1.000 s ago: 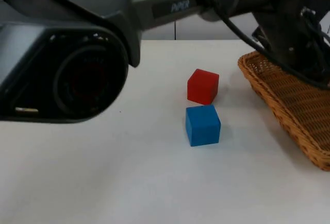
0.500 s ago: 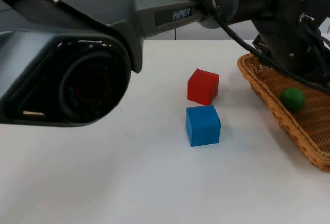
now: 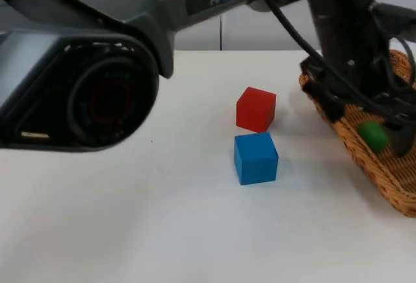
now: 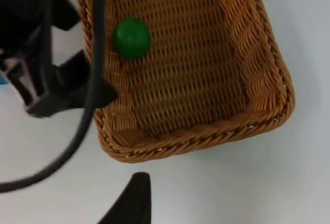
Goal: Place all geometric objects except the red cube into the basket.
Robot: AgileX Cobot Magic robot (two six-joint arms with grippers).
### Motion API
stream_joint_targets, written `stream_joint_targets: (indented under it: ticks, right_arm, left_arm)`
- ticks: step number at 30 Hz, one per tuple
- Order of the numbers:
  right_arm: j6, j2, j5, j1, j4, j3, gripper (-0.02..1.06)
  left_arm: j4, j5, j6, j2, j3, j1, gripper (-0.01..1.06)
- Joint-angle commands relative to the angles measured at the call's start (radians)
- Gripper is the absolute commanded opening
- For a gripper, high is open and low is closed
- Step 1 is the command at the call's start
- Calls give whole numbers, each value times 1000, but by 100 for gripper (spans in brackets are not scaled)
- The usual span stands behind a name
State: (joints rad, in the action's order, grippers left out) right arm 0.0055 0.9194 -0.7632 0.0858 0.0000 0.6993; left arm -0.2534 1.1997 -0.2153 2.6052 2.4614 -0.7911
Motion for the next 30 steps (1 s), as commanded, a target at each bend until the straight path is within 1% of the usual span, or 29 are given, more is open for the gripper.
stream_joint_targets:
  ticks: [1,4,7,8,9,12,13,14,18,19,23,24,27,28,29,30]
  right_arm:
    - [1,2,14,-6,0,7,105]
    - [1,2,16,-6,0,7,105]
    - [1,2,18,-6,0,7,105]
    - [1,2,18,-6,0,7,105]
    - [1,2,18,-6,0,7,105]
    - [1,2,18,-6,0,7,105]
    - [1,2,18,-6,0,7,105]
    - [1,2,18,-6,0,7,105]
    - [1,2,18,-6,0,7,105]
    - [1,2,18,-6,0,7,105]
    - [1,-5,20,-6,0,7,105]
    - [1,-5,20,-6,0,7,105]
    - [1,-5,20,-6,0,7,105]
    - [1,-5,20,-6,0,7,105]
    - [1,-5,20,-6,0,7,105]
    - [1,-5,20,-6,0,7,105]
  left_arm:
    - [21,21,28,-38,0,10,95]
    - [33,21,43,-84,-27,24,95]
    - [118,21,66,-178,-89,37,95]
    - [118,21,62,-206,-125,37,95]
    - [118,21,62,-206,-125,37,95]
    - [160,21,60,-282,-236,47,95]
    - [160,21,60,-282,-236,47,95]
    - [182,21,66,-312,-290,56,95]
    - [194,13,119,-377,-463,84,95]
    - [194,13,119,-377,-463,84,95]
    - [191,-62,129,-475,-658,112,95]
    - [191,-62,129,-475,-658,112,95]
    - [191,-149,162,-585,-823,145,95]
    - [191,-192,181,-650,-913,165,95]
    - [191,-192,181,-650,-913,165,95]
    - [191,-220,195,-688,-972,182,95]
